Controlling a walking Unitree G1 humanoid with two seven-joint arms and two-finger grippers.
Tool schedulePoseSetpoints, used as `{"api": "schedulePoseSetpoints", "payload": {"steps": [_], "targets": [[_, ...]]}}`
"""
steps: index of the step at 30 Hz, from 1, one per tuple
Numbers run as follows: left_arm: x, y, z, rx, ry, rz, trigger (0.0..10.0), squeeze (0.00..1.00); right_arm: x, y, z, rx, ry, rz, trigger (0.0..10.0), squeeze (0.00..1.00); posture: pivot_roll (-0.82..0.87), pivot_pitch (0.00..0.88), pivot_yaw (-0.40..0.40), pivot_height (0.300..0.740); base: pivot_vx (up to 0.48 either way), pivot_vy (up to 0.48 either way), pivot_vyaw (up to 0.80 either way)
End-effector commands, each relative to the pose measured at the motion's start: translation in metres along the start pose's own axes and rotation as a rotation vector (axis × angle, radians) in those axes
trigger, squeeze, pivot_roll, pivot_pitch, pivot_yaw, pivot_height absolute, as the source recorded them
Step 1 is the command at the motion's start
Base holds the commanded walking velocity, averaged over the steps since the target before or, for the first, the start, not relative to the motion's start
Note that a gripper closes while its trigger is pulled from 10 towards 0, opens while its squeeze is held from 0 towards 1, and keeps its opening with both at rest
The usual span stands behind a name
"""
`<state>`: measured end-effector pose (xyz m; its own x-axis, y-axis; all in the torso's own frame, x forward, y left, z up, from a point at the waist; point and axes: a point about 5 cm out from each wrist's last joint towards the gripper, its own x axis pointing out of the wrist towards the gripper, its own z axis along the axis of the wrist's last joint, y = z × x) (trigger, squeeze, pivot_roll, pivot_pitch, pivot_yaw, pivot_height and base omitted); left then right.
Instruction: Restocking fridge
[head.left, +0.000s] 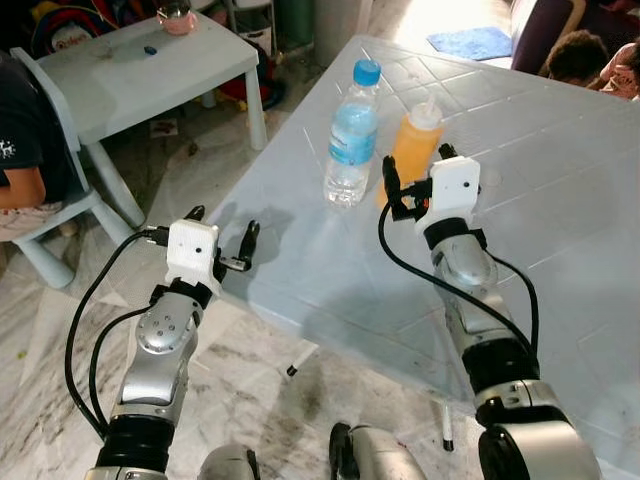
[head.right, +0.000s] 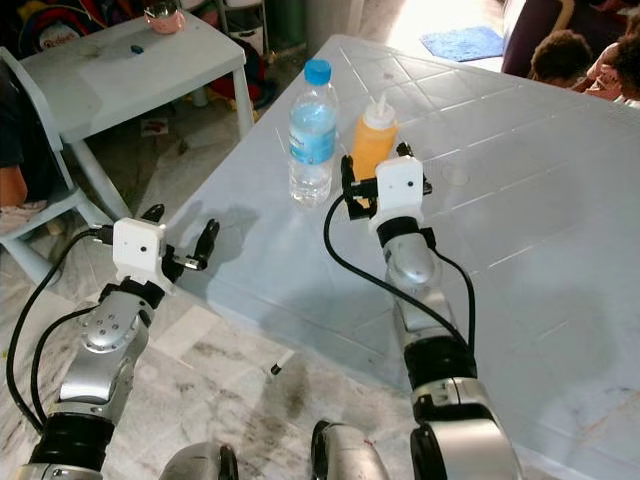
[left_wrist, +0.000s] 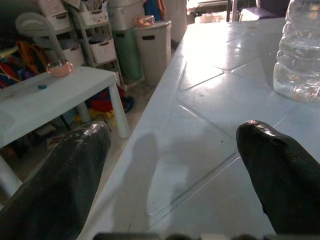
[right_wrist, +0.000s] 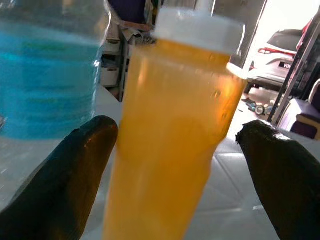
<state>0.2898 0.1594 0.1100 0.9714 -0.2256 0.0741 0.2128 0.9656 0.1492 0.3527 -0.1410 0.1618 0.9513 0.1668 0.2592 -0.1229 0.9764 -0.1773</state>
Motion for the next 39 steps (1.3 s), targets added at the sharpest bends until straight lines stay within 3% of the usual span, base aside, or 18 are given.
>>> {"api": "schedulePoseSetpoints", "payload": {"steps": [1, 19, 21, 22, 23, 24, 25, 27, 29, 33, 36, 39], "targets": [[0.0, 0.0, 0.001, 0.004, 0.001, 0.003, 10.0, 0.0, 0.005, -0.003, 0.004, 0.001, -0.016, -0.005, 10.0, 0.0, -0.03, 0.14, -0.014, 0.74, 0.0, 0.0, 0.0], [0.001, -0.001, 0.003, 0.006, 0.002, -0.007, 10.0, 0.0, 0.032, -0.008, 0.015, -0.009, -0.038, 0.003, 10.0, 0.0, -0.02, 0.156, -0.006, 0.74, 0.0, 0.0, 0.0], [0.002, -0.001, 0.003, 0.007, 0.003, -0.007, 10.0, 0.0, 0.033, -0.008, 0.017, -0.009, -0.046, 0.003, 8.5, 0.0, -0.02, 0.156, -0.005, 0.74, 0.0, 0.0, 0.0], [0.002, -0.001, 0.003, 0.007, 0.003, -0.008, 10.0, 0.0, 0.034, -0.008, 0.018, -0.009, -0.051, 0.002, 8.5, 0.0, -0.02, 0.156, -0.005, 0.74, 0.0, 0.0, 0.0], [0.002, -0.001, 0.003, 0.006, 0.003, -0.008, 10.0, 0.0, 0.035, -0.008, 0.018, -0.008, -0.055, 0.003, 4.6, 0.0, -0.02, 0.156, -0.005, 0.74, 0.0, 0.0, 0.0], [0.002, -0.002, 0.003, 0.006, 0.003, -0.008, 10.0, 0.0, 0.035, -0.007, 0.019, -0.006, -0.061, 0.004, 2.0, 0.0, -0.02, 0.157, -0.005, 0.74, 0.0, 0.0, 0.0], [0.002, -0.002, 0.003, 0.006, 0.003, -0.009, 10.0, 0.0, 0.035, -0.007, 0.019, -0.006, -0.063, 0.005, 1.1, 0.0, -0.02, 0.157, -0.005, 0.74, 0.0, 0.0, 0.0], [0.002, -0.002, 0.003, 0.006, 0.003, -0.009, 10.0, 0.0, 0.035, -0.007, 0.019, -0.006, -0.066, 0.005, 1.0, 0.0, -0.02, 0.157, -0.005, 0.74, 0.0, 0.0, 0.0], [0.002, -0.002, 0.003, 0.005, 0.004, -0.011, 10.0, 0.0, 0.035, -0.006, 0.02, -0.006, -0.07, 0.006, 1.6, 0.0, -0.02, 0.157, -0.005, 0.74, 0.0, 0.0, 0.0], [0.003, -0.002, 0.004, 0.005, 0.003, -0.014, 10.0, 0.0, 0.034, -0.006, 0.02, -0.008, -0.082, 0.009, 0.0, 0.0, -0.02, 0.156, -0.004, 0.74, 0.0, 0.0, 0.0], [0.003, -0.002, 0.004, 0.005, 0.003, -0.014, 10.0, 0.0, 0.034, -0.006, 0.021, -0.01, -0.087, 0.009, 0.0, 0.0, -0.02, 0.156, -0.004, 0.74, 0.0, 0.0, 0.0], [0.004, -0.003, 0.004, 0.002, 0.004, -0.014, 10.0, 0.0, 0.034, -0.008, 0.021, -0.012, -0.088, 0.005, 0.7, 0.0, -0.02, 0.143, -0.003, 0.74, 0.0, 0.0, 0.0]]}}
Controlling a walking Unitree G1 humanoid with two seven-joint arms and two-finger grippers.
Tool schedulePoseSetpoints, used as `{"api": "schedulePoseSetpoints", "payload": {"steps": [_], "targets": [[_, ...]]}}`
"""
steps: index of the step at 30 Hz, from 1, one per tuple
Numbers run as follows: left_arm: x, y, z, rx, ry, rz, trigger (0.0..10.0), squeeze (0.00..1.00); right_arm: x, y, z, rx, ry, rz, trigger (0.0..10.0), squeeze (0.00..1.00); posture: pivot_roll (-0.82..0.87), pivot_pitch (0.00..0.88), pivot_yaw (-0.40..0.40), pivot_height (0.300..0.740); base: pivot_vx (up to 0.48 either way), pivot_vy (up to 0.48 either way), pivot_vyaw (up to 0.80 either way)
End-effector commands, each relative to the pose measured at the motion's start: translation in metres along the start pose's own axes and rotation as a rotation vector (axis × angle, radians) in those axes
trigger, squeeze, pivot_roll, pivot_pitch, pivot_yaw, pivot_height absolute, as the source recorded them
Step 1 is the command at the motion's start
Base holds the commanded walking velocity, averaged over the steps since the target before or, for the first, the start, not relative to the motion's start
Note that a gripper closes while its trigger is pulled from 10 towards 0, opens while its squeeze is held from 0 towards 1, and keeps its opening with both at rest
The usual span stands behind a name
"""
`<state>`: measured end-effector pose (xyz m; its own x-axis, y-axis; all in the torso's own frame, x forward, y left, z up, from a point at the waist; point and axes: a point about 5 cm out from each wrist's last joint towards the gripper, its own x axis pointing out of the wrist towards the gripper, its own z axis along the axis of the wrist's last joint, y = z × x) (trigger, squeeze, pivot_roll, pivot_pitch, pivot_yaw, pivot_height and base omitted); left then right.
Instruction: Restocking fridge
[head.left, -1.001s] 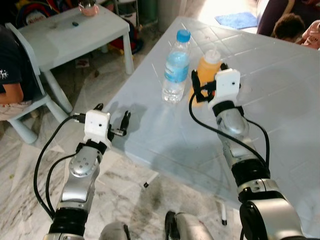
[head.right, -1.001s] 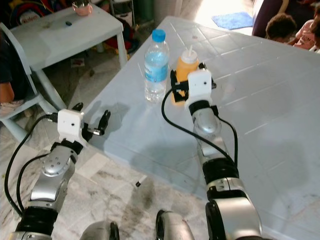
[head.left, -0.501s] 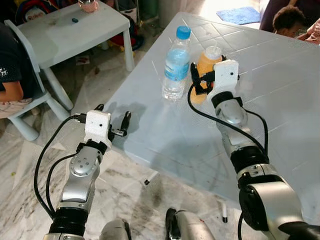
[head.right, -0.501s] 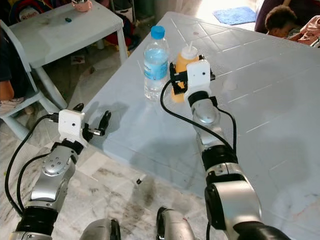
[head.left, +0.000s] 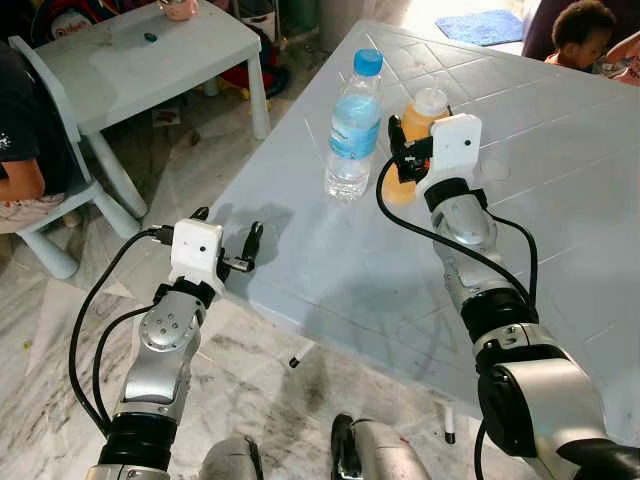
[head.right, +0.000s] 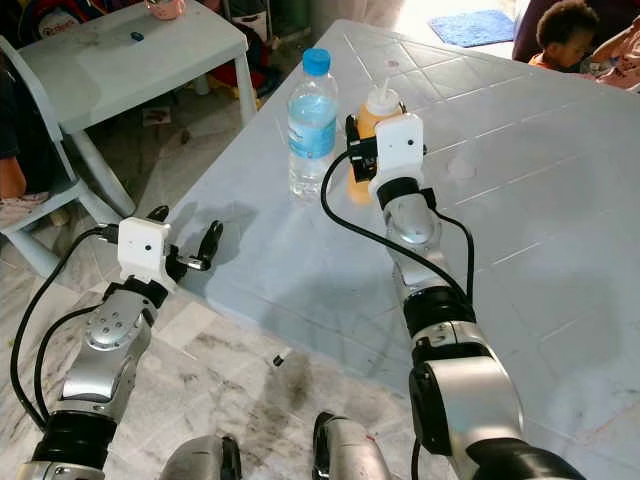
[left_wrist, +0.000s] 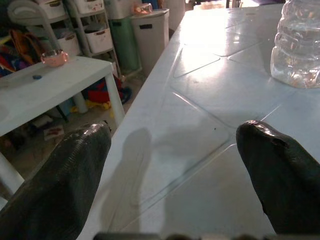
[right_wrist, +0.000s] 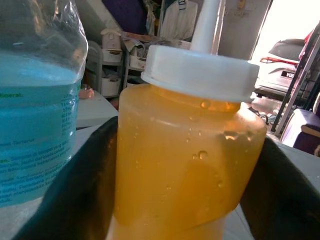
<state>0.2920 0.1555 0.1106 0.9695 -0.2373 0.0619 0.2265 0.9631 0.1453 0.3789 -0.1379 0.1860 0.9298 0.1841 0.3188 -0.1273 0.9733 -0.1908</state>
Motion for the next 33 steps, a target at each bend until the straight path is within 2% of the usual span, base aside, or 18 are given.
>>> {"api": "schedulePoseSetpoints", "payload": {"steps": [1, 2, 3, 4, 5, 10, 13, 16, 19, 20, 21, 27, 33], "targets": [[0.001, 0.001, 0.003, 0.007, -0.007, 0.0, 10.0, 0.0, 0.003, -0.003, 0.005, 0.0, -0.023, -0.003, 0.7, 0.0, -0.02, 0.143, -0.003, 0.74, 0.0, 0.0, 0.0], [0.002, 0.0, 0.003, 0.005, -0.007, -0.001, 10.0, 0.0, 0.002, -0.003, 0.004, -0.001, -0.023, -0.005, 1.2, 0.0, -0.02, 0.143, -0.003, 0.74, 0.0, 0.0, 0.0], [0.003, -0.001, 0.003, 0.0, -0.009, -0.001, 10.0, 0.0, 0.002, -0.003, 0.004, 0.0, -0.021, -0.01, 8.0, 0.0, -0.02, 0.137, -0.004, 0.74, 0.0, 0.0, 0.0], [0.003, -0.002, 0.003, -0.003, -0.01, -0.001, 10.0, 0.0, 0.002, -0.003, 0.004, 0.001, -0.02, -0.012, 8.0, 0.0, -0.02, 0.137, -0.004, 0.74, 0.0, 0.0, 0.0], [0.003, -0.002, 0.004, -0.01, -0.013, 0.001, 10.0, 0.0, 0.001, -0.002, 0.003, 0.002, -0.022, -0.011, 10.0, 0.0, -0.02, 0.131, -0.003, 0.74, 0.0, 0.0, 0.0], [0.003, 0.0, 0.001, -0.05, 0.021, 0.045, 10.0, 0.0, -0.003, 0.001, 0.003, 0.006, -0.026, -0.007, 10.0, 0.0, -0.01, 0.138, -0.001, 0.74, 0.0, 0.0, 0.0], [0.002, 0.0, -0.002, -0.053, 0.046, 0.067, 10.0, 0.0, -0.012, 0.002, 0.0, 0.028, -0.021, -0.004, 10.0, 0.0, -0.01, 0.123, -0.005, 0.74, 0.0, 0.0, 0.0], [0.002, 0.001, -0.003, -0.059, 0.045, 0.075, 10.0, 0.0, -0.022, 0.006, -0.003, 0.044, -0.018, 0.0, 10.0, 0.0, -0.01, 0.112, -0.009, 0.74, 0.0, 0.0, 0.0], [0.004, -0.002, -0.006, -0.058, 0.051, 0.079, 10.0, 0.0, -0.041, 0.011, -0.004, 0.116, -0.046, -0.006, 10.0, 0.0, -0.02, 0.084, -0.015, 0.74, 0.0, 0.0, 0.0], [0.004, -0.002, -0.006, -0.058, 0.051, 0.079, 10.0, 0.0, -0.041, 0.011, -0.004, 0.116, -0.046, -0.006, 10.0, 0.0, -0.02, 0.084, -0.015, 0.74, 0.0, 0.0, 0.0], [0.005, -0.002, -0.005, -0.061, 0.051, 0.084, 10.0, 0.0, -0.049, 0.014, -0.007, 0.126, -0.032, 0.001, 10.0, 0.0, -0.02, 0.076, -0.015, 0.74, 0.0, 0.0, 0.0], [0.01, -0.001, -0.005, -0.06, 0.052, 0.087, 10.0, 0.0, -0.067, 0.02, -0.014, 0.134, 0.017, 0.007, 10.0, 0.0, -0.03, 0.056, -0.014, 0.74, 0.0, 0.0, 0.0], [0.012, -0.005, -0.005, -0.058, 0.051, 0.083, 10.0, 0.0, -0.074, 0.022, -0.017, 0.106, 0.046, 0.031, 10.0, 0.0, -0.04, 0.051, -0.018, 0.74, 0.0, 0.0, 0.0]]}}
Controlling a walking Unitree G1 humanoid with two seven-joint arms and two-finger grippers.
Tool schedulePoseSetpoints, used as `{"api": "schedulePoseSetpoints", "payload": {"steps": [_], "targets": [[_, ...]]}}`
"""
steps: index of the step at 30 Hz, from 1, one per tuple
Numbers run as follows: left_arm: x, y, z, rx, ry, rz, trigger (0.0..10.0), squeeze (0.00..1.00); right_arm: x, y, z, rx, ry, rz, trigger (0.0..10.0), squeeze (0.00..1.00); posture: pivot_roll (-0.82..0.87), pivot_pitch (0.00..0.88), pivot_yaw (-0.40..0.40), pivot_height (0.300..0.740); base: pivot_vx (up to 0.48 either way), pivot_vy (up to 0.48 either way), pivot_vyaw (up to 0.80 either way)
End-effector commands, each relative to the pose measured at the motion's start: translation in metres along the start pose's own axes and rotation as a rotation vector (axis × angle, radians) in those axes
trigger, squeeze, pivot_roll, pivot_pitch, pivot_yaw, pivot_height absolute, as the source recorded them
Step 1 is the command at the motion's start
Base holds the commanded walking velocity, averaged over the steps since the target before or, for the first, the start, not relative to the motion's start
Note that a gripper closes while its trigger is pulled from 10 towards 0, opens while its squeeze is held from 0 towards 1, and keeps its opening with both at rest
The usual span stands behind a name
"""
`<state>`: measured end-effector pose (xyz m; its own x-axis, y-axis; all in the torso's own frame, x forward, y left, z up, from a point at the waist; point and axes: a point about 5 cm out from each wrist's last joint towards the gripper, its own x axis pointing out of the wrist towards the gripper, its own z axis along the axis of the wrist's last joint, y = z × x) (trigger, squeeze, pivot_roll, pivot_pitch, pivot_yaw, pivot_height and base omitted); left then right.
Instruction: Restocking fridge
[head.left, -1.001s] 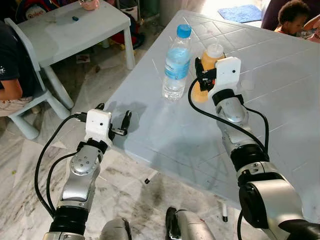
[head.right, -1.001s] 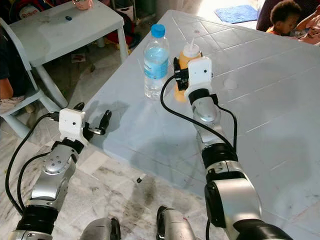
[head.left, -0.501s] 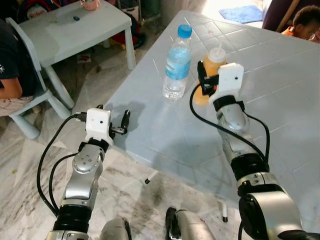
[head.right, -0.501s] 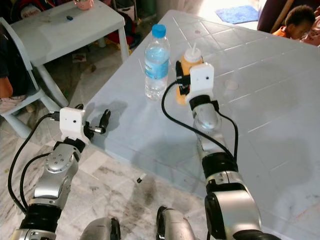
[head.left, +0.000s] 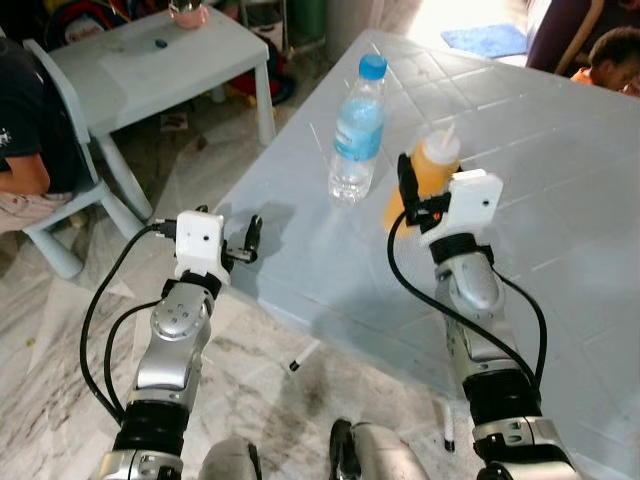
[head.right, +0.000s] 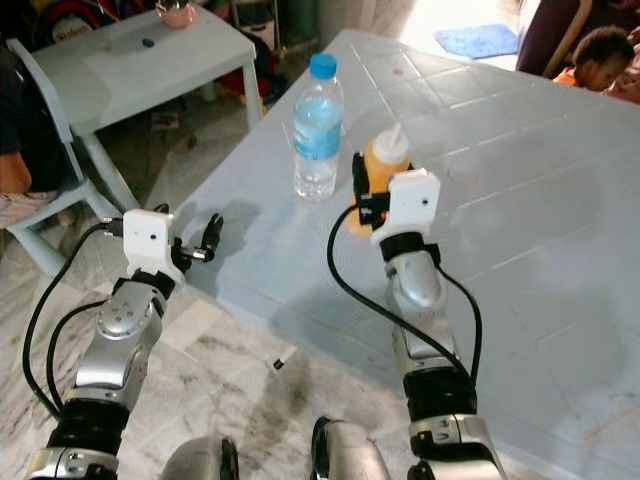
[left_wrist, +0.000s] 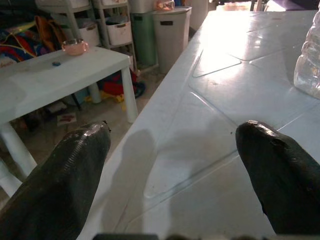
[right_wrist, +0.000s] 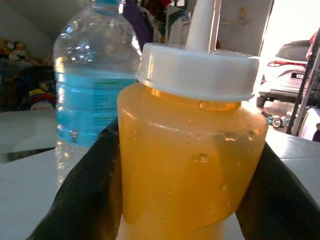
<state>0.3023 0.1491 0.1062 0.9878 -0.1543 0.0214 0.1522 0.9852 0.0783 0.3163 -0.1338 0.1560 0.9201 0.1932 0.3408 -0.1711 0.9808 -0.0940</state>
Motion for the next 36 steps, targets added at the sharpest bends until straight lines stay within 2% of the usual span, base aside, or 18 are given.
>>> {"api": "schedulePoseSetpoints", "payload": {"steps": [1, 3, 4, 5, 6, 7, 8, 9, 18, 22, 36], "targets": [[0.001, -0.003, -0.001, 0.005, 0.0, 0.001, 10.0, 0.0, -0.007, 0.004, -0.011, 0.003, 0.079, 0.021, 10.0, 0.0, -0.04, 0.052, -0.02, 0.74, 0.0, 0.0, 0.0], [0.0, -0.004, -0.001, 0.003, 0.0, -0.001, 10.0, 0.0, -0.006, 0.005, -0.011, 0.005, 0.081, 0.027, 10.0, 0.0, -0.04, 0.052, -0.022, 0.74, 0.0, 0.0, 0.0], [0.0, -0.005, -0.002, 0.003, 0.0, -0.002, 10.0, 0.0, -0.006, 0.005, -0.01, 0.006, 0.078, 0.034, 8.5, 0.0, -0.04, 0.053, -0.024, 0.74, 0.0, 0.0, 0.0], [0.0, -0.005, -0.002, 0.004, 0.0, -0.002, 10.0, 0.0, -0.005, 0.006, -0.009, 0.007, 0.077, 0.04, 4.2, 0.0, -0.04, 0.054, -0.025, 0.74, 0.0, 0.0, 0.0], [0.0, -0.006, -0.003, 0.004, 0.001, -0.002, 10.0, 0.0, -0.005, 0.006, -0.008, 0.006, 0.075, 0.046, 3.1, 0.0, -0.04, 0.053, -0.028, 0.74, 0.0, 0.0, 0.0], [-0.001, -0.006, -0.003, 0.004, 0.001, 0.0, 10.0, 0.0, -0.004, 0.007, -0.008, -0.001, 0.075, 0.049, 4.4, 0.0, -0.04, 0.053, -0.028, 0.74, 0.0, 0.0, 0.0], [-0.001, -0.006, -0.004, 0.005, 0.001, 0.002, 10.0, 0.0, -0.004, 0.007, -0.008, -0.002, 0.076, 0.049, 9.3, 0.0, -0.04, 0.051, -0.029, 0.74, -0.24, 0.0, 0.0], [-0.001, -0.006, -0.004, 0.007, 0.001, 0.005, 10.0, 0.0, -0.004, 0.008, -0.008, -0.001, 0.078, 0.049, 10.0, 0.0, -0.04, 0.051, -0.029, 0.74, 0.0, 0.0, 0.0], [0.001, -0.005, -0.004, 0.011, -0.003, 0.014, 10.0, 0.0, -0.002, 0.011, -0.007, 0.019, 0.089, 0.069, 10.0, 0.0, -0.04, 0.04, -0.033, 0.74, -0.248, 0.0, 0.0], [0.002, -0.005, -0.004, 0.012, -0.005, 0.012, 10.0, 0.0, -0.001, 0.014, -0.005, -0.003, 0.08, 0.093, 10.0, 0.0, -0.04, 0.036, -0.033, 0.74, -0.262, 0.0, 0.0], [0.005, -0.006, -0.002, 0.014, -0.014, 0.011, 10.0, 0.0, 0.002, 0.016, -0.004, 0.027, 0.079, 0.096, 10.0, 0.0, -0.04, 0.028, -0.035, 0.74, -0.269, 0.0, 0.68]]}}
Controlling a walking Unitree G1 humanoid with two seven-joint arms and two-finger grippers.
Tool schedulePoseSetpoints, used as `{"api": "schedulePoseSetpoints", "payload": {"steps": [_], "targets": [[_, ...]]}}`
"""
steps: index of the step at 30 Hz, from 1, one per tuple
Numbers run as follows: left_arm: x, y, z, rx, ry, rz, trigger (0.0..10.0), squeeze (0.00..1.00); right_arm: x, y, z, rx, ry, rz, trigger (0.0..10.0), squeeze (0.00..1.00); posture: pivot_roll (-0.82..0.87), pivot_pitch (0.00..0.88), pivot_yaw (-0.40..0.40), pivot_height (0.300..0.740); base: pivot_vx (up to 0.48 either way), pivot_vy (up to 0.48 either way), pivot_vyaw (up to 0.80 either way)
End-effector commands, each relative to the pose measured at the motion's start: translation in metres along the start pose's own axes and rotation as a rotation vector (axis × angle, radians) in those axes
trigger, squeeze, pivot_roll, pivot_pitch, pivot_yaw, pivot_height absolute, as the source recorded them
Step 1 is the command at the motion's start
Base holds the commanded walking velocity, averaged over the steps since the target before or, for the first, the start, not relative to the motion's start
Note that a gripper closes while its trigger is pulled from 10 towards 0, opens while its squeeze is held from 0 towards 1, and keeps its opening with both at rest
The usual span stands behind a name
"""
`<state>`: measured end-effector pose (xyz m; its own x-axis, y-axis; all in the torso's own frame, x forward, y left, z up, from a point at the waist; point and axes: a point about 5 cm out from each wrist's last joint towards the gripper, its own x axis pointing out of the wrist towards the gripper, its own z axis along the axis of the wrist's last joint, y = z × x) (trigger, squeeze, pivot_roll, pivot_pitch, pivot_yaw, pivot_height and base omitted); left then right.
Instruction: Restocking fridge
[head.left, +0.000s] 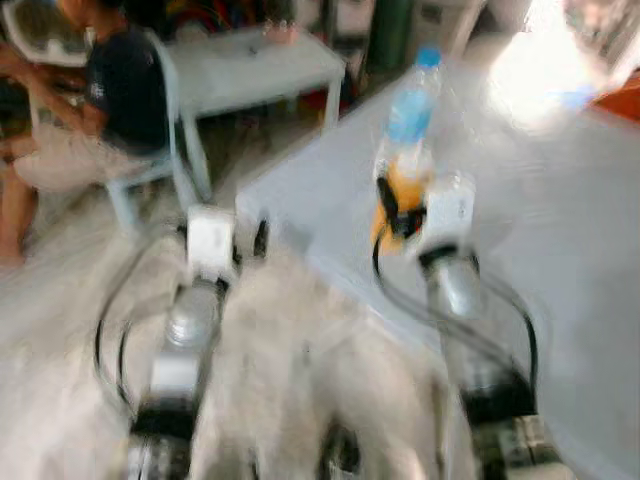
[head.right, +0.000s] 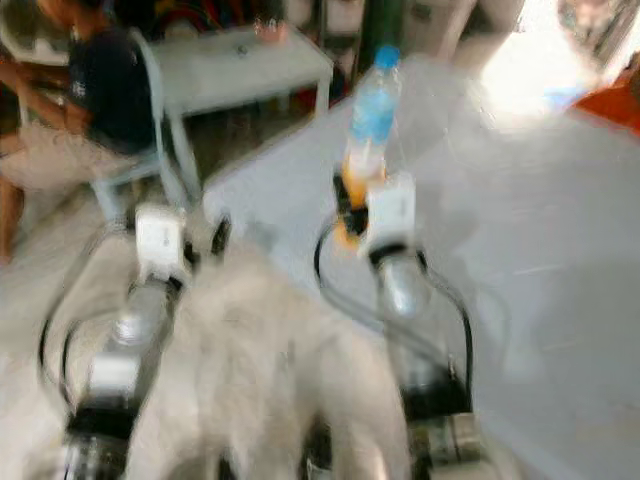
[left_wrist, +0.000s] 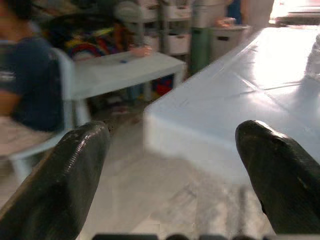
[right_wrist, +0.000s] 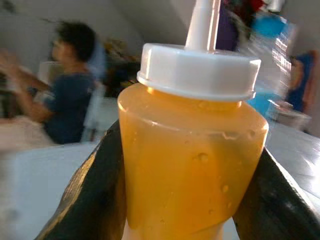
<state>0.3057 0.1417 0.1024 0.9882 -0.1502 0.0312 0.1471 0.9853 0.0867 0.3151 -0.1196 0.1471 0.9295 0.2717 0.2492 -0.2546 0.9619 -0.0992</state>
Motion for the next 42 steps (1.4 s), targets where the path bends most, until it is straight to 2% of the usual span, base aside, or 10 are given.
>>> {"api": "schedulePoseSetpoints", "payload": {"steps": [1, 7, 14, 19, 21, 24, 42], "targets": [[0.0, 0.001, 0.001, 0.005, -0.005, 0.006, 10.0, 0.0, 0.003, 0.0, 0.003, 0.005, -0.009, 0.013, 10.0, 0.0, -0.04, 0.028, -0.035, 0.74, -0.27, 0.0, 0.0], [0.0, 0.003, 0.001, 0.008, -0.003, 0.011, 10.0, 0.0, -0.001, -0.002, -0.002, -0.004, 0.019, 0.014, 10.0, 0.0, -0.04, 0.029, -0.034, 0.74, -0.269, 0.0, 0.0], [0.0, 0.004, -0.001, 0.002, -0.004, 0.008, 10.0, 0.0, -0.003, 0.002, -0.001, -0.017, 0.01, 0.061, 10.0, 0.0, -0.04, 0.023, -0.031, 0.74, -0.037, 0.0, 0.77], [-0.011, 0.017, -0.014, -0.003, 0.045, 0.046, 10.0, 0.0, -0.007, 0.003, -0.003, -0.016, 0.016, 0.06, 10.0, 0.0, -0.05, 0.018, -0.03, 0.74, 0.0, 0.0, 0.8], [-0.021, 0.026, -0.021, 0.008, 0.068, 0.073, 10.0, 0.0, -0.012, 0.003, -0.007, -0.013, 0.033, 0.059, 10.0, 0.0, -0.05, 0.02, -0.019, 0.74, 0.0, 0.0, 0.8], [-0.027, 0.03, -0.025, 0.0, 0.086, 0.098, 10.0, 0.0, -0.015, 0.003, -0.009, -0.014, 0.04, 0.062, 10.0, 0.0, -0.04, 0.02, -0.015, 0.74, 0.0, 0.107, 0.8], [-0.027, 0.029, -0.02, -0.028, 0.06, 0.102, 10.0, 0.0, -0.02, 0.008, -0.014, -0.033, 0.049, 0.091, 10.0, 0.0, -0.04, 0.019, -0.018, 0.74, 0.0, 0.034, 0.8]]}}
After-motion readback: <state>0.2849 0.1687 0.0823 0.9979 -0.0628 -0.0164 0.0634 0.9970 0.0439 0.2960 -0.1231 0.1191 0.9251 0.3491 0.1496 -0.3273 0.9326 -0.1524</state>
